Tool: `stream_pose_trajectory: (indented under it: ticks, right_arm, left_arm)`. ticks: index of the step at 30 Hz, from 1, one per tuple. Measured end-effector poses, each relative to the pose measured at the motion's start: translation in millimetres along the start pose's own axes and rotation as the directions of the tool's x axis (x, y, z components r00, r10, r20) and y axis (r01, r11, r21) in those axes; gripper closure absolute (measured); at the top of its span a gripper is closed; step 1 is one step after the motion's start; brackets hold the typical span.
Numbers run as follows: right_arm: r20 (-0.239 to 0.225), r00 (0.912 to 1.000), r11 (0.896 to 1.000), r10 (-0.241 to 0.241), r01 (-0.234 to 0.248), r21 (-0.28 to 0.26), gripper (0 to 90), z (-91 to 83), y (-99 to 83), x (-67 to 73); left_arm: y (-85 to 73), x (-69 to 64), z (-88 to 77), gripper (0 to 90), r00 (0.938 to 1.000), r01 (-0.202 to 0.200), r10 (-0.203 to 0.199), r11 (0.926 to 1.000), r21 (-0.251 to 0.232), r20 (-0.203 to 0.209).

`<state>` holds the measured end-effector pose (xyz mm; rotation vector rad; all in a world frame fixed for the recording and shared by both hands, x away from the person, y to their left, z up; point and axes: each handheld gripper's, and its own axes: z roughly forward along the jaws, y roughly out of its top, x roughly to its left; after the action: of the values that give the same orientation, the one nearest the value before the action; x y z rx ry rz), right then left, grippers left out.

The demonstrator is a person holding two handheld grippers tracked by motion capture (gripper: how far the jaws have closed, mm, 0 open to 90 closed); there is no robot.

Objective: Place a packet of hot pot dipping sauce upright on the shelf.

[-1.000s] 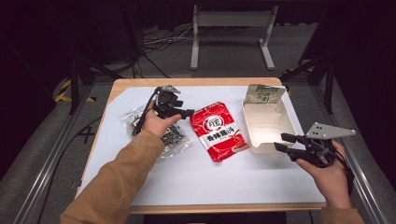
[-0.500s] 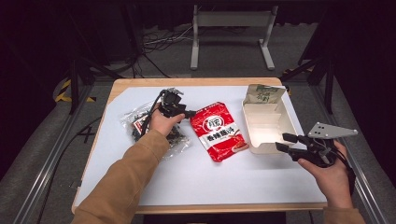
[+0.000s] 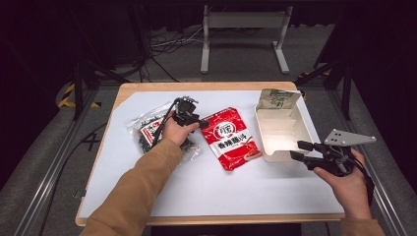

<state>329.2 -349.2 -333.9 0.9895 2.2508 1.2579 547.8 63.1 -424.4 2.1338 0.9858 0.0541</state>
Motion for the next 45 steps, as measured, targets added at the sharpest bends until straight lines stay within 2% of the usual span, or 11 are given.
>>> stream_pose_trajectory:
  ticks: [9,13,21,26,28,31,34,40,41,42,45]
  right_arm:
    - [-0.004,0.9999,1.0,0.016,-0.016,0.008,50.7,2.1,-3.2,-3.4]
    - [-0.003,0.9997,1.0,0.022,-0.022,0.004,50.5,1.3,-4.3,-5.0]
    - [-0.016,0.9998,1.0,0.012,-0.012,-0.017,50.1,1.6,-4.8,-5.0]
    - [-0.033,0.9994,0.999,0.012,-0.013,-0.029,50.2,2.5,-4.6,-4.6]
    - [-0.037,0.9993,0.999,0.011,-0.012,-0.03,50.3,2.9,-4.8,-4.5]
    - [-0.04,0.9992,1.0,0.002,-0.004,-0.029,50.3,3.9,-4.7,-4.2]
    - [-0.045,0.999,1.0,-0.001,0.0,-0.029,50.3,5.0,-4.6,-3.6]
    - [-0.047,0.9989,1.0,-0.006,0.005,-0.026,50.8,5.6,-5.3,-4.0]
    - [-0.047,0.9989,1.0,-0.006,0.005,-0.026,51.0,5.7,-5.4,-4.2]
    - [-0.046,0.9989,1.0,-0.012,0.011,-0.021,51.3,5.6,-5.3,-4.1]
    - [-0.045,0.9988,1.0,-0.02,0.019,-0.016,52.3,5.7,-5.3,-4.2]
  left_arm:
    - [-1.0,-2.5,5.1,36.6,0.9995,-0.007,0.007,0.9999,0.013,0.03]
    - [0.9,-15.0,3.0,36.9,0.9968,-0.056,0.056,0.9983,0.012,0.057]
    - [2.4,-26.2,-0.8,39.0,0.9923,-0.083,0.083,0.9965,-0.006,0.091]
    - [2.0,-33.8,1.4,39.0,0.9864,-0.149,0.147,0.9888,0.012,0.073]
    - [0.9,-35.8,4.4,39.0,0.9857,-0.148,0.146,0.9885,0.029,0.085]
    - [-0.5,-37.9,9.5,38.4,0.9852,-0.163,0.159,0.985,0.057,0.062]
    - [-2.5,-35.9,14.7,38.6,0.9893,-0.143,0.14,0.9856,0.09,0.043]
    - [-4.9,-32.1,19.0,53.6,0.9881,-0.153,0.154,0.9816,0.114,0.002]
    - [-4.7,-31.1,18.1,53.6,0.9879,-0.153,0.155,0.9822,0.108,-0.006]
    - [-4.4,-29.8,16.6,62.0,0.9886,-0.149,0.151,0.9835,0.103,-0.008]
    - [-3.8,-25.6,10.7,70.9,0.9916,-0.129,0.129,0.9888,0.075,0.003]
